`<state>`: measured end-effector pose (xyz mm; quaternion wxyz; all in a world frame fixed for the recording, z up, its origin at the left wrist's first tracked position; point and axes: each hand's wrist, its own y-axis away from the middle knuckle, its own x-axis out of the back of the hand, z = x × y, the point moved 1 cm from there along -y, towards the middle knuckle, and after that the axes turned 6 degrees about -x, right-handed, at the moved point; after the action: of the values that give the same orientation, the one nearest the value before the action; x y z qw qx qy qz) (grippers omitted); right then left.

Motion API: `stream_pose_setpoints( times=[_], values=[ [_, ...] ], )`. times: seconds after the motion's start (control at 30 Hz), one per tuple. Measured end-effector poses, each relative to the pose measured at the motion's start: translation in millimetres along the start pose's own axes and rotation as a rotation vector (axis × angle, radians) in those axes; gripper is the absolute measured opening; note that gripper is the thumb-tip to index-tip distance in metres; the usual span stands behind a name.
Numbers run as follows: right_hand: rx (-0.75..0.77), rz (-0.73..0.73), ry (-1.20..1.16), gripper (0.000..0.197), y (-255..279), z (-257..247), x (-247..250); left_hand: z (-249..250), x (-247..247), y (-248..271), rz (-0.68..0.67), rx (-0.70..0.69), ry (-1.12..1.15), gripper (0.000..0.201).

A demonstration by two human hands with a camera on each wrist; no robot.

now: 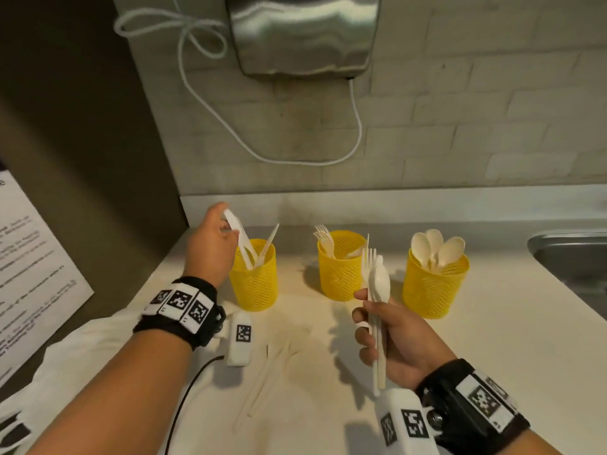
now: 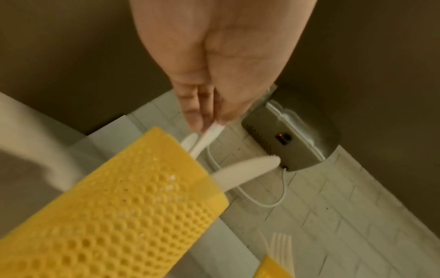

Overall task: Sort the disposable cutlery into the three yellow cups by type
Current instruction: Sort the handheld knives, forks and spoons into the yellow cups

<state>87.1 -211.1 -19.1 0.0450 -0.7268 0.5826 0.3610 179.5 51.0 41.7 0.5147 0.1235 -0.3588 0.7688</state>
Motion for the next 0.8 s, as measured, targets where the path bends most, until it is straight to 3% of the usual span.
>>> stream_pose_setpoints(
  times=[0.07,0.17,0.2,0.23,0.33,0.4,0.53,0.7,0.73,0.8],
  values=[
    [0.016,-0.036,-0.012,0.017,5,-1,0,3,-2,5,-0.029,-0.021,-0.13,0.045],
    [0.021,-0.081,0.021,0.021,10,-3,1,29,3,28,0.232,-0.128,-0.042,0.04],
    [0.015,-0.1,0.031,0.02,10,-2,1,40,-2,38,0.23,-0.157,0.052,0.039],
    [0.007,-0.12,0.038,0.02,11,-1,0,51,-10,49,0.122,-0.162,0.191,0.04],
    [-0.018,-0.171,0.068,0.021,10,3,-1,80,-47,82,-0.467,-0.029,0.638,0.055],
    [-0.02,-0.182,0.094,0.021,11,3,-2,91,-62,90,-0.566,-0.065,0.641,0.047],
    [0.017,-0.087,0.048,0.018,15,-3,3,101,-63,75,-0.414,-0.138,0.54,0.038],
    [0.113,0.156,0.038,0.019,17,-9,28,108,-46,21,0.132,-0.259,0.397,0.031],
    [0.109,0.175,0.024,0.018,20,-11,32,111,-47,10,0.195,-0.28,0.347,0.033],
    [0.1,0.178,0.004,0.013,27,-14,35,111,-57,-6,0.193,-0.309,0.261,0.032]
  ],
)
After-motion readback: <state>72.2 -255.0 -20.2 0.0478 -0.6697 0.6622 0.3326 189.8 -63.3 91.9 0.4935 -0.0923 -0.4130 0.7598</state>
